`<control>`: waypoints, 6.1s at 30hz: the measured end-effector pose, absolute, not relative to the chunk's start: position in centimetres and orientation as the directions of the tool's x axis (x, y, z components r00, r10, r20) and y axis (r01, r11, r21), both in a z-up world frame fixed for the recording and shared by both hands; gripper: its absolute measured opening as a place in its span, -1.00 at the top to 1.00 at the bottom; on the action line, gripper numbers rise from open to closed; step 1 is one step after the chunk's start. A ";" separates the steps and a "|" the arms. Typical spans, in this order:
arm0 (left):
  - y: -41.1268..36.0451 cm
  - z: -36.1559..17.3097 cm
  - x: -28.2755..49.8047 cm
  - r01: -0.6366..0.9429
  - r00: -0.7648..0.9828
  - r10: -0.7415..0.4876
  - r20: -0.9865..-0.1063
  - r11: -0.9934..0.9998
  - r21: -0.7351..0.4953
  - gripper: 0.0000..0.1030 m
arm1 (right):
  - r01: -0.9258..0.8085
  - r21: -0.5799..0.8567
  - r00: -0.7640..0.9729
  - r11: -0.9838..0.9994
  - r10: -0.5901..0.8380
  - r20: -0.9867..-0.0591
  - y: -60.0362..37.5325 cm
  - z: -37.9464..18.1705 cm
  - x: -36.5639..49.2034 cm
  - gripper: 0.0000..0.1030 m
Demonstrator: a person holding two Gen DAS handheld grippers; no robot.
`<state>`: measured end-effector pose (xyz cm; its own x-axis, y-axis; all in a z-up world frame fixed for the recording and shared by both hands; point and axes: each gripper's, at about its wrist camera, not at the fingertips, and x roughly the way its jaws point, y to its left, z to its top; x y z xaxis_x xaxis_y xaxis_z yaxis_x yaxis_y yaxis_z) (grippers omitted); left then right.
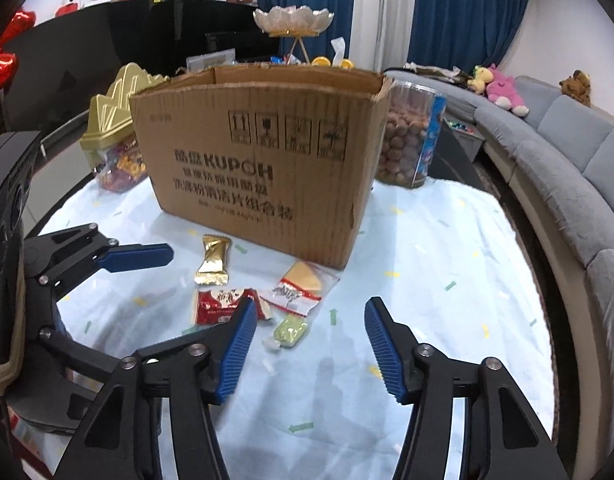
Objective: Organize snacks
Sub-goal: 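Move both tools back toward the remaining snacks beside the box, then grasp the red wrapped snack with the left tool while the right tool grasps the green stick snack, then lift the red snack and green stick snack and carry both over the box, then open both tools to drop the red and green snacks into the box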
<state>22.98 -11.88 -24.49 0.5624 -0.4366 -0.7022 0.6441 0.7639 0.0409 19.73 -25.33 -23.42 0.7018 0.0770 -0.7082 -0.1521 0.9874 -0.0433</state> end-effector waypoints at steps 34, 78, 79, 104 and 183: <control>-14.0 -27.2 25.0 0.707 0.457 -0.428 -0.780 0.707 0.026 0.03 | -0.180 0.104 0.565 0.978 0.189 -0.803 -25.7 -28.0 23.0 0.40; -12.0 -24.3 22.4 0.524 0.535 -0.323 -0.781 0.852 0.006 0.52 | -0.125 0.022 0.612 0.992 0.095 -0.785 -25.8 -25.2 19.1 0.57; -11.9 -24.3 22.3 0.518 0.537 -0.321 -0.781 0.855 0.005 0.52 | -0.123 0.021 0.613 0.992 0.093 -0.785 -25.8 -25.1 19.1 0.57; -8.6 -15.2 18.7 0.335 0.672 -0.204 -0.712 0.941 0.047 0.52 | -0.074 -0.047 0.723 0.996 0.021 -0.690 -24.1 -15.9 15.6 0.57; -8.3 -7.7 36.5 0.221 0.728 -0.140 -0.671 0.975 0.037 0.52 | -0.010 -0.028 0.778 1.000 -0.010 -0.628 -22.0 -7.3 32.3 0.57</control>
<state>36.54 -8.27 -7.73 0.7285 -0.1396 -0.6707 0.2209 0.9746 0.0370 32.33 -22.03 -7.31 0.7783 -0.0099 -0.6278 -0.0097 0.9996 -0.0277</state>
